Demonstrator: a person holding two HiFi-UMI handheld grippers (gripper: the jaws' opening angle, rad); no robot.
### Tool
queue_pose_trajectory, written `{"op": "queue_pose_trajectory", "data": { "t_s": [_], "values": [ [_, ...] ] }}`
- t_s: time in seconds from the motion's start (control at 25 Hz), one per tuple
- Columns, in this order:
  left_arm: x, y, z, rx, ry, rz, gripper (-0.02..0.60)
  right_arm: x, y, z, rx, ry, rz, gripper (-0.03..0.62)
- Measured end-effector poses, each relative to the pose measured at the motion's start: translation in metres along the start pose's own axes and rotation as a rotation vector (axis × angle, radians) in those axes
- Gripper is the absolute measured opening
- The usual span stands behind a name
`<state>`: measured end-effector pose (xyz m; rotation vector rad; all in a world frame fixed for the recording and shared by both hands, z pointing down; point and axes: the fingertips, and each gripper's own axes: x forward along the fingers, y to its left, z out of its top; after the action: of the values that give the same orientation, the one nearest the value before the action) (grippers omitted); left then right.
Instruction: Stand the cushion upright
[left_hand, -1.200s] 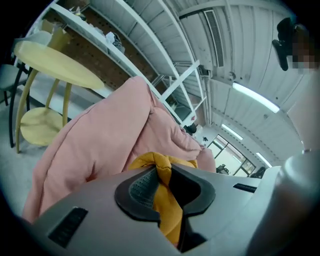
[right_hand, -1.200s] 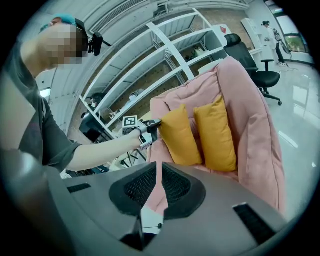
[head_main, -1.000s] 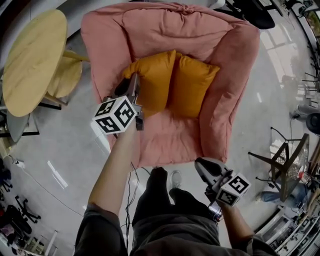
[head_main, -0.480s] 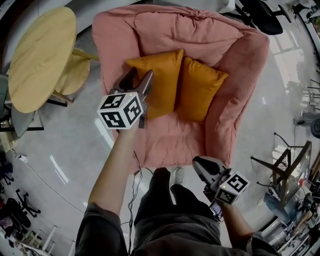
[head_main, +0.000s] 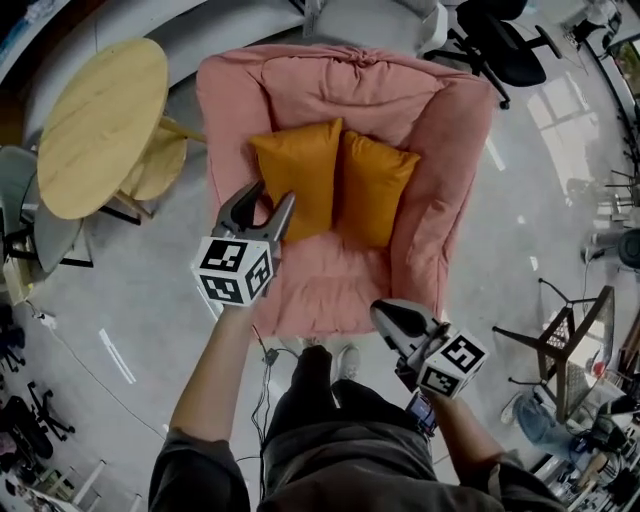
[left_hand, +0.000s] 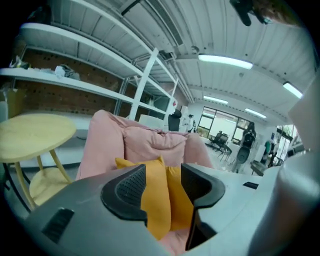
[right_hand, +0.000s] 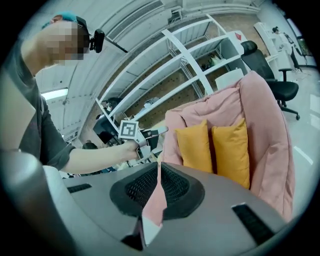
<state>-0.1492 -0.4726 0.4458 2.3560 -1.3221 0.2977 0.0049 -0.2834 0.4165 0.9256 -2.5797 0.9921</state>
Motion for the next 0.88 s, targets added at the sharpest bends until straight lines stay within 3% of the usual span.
{"op": "queue_pose_trajectory", "data": {
  "t_s": [0.16, 0.32, 0.44, 0.68, 0.88],
  "values": [
    [-0.042, -0.043, 0.001, 0.105, 0.012, -0.004, 0.199, -0.022, 0.017, 0.018, -0.049, -0.039, 0.021, 0.017],
    [-0.082, -0.084, 0.007, 0.157, -0.013, -0.016, 0.091, -0.038, 0.031, 0.035, -0.101, -0.082, 0.046, 0.017],
    [-0.109, -0.121, 0.008, 0.211, -0.029, -0.043, 0.044, -0.050, 0.046, 0.050, -0.156, -0.119, 0.058, 0.017],
    [-0.145, -0.179, 0.012, 0.189, -0.072, -0.078, 0.014, -0.072, 0.070, 0.070, -0.219, -0.169, 0.083, 0.017],
    [-0.163, -0.210, 0.004, 0.233, -0.053, -0.092, 0.012, -0.090, 0.077, 0.073, -0.239, -0.175, 0.075, 0.015]
  ]
}}
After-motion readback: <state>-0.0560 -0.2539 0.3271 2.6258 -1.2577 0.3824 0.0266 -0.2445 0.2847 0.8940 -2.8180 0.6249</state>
